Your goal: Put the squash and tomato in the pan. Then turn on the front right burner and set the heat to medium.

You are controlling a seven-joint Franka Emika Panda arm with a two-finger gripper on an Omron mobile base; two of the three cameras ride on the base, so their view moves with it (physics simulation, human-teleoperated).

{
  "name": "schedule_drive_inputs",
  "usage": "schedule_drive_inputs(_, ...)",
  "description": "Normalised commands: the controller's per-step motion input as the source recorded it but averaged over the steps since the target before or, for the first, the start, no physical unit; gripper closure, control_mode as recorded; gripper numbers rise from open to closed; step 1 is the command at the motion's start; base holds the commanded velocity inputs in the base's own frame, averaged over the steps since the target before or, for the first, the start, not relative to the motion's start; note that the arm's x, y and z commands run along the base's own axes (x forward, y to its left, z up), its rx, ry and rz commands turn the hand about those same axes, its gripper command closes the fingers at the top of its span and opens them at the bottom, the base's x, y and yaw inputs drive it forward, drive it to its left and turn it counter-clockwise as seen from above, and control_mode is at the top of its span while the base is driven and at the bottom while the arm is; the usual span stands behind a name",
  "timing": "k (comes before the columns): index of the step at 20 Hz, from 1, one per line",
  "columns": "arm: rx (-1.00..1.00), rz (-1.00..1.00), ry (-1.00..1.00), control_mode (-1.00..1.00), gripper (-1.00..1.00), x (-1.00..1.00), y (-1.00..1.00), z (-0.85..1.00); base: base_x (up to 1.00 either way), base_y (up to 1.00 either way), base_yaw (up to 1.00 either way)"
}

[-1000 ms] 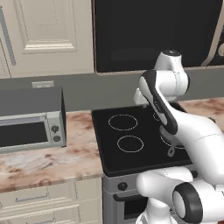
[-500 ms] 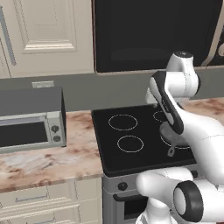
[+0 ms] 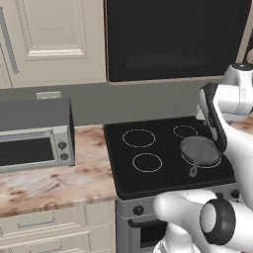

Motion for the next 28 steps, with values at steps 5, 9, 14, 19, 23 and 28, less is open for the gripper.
schedule_drive_inputs(5,0.00,-0.17,0.03,-1.00,-1.00,-0.18,-1.00,-0.12,0.00,0.00,0.00)
schedule_drive_inputs(9,0.00,-0.12,0.08,-1.00,-1.00,0.00,-1.00,0.00,0.00,0.00,0.00)
schedule_drive_inputs(14,0.00,-0.03,0.05,-1.00,-1.00,0.00,-1.00,0.00,0.00,0.00,0.00)
schedule_drive_inputs(19,0.00,0.00,0.00,-1.00,-1.00,0.08,-0.74,-0.09,0.00,0.00,0.00)
schedule_drive_inputs(23,0.00,0.00,0.00,-1.00,-1.00,0.06,-0.53,-0.18,0.00,0.00,0.00)
schedule_drive_inputs(28,0.00,0.00,0.00,-1.00,-1.00,0.03,-0.32,-0.09,0.00,0.00,0.00)
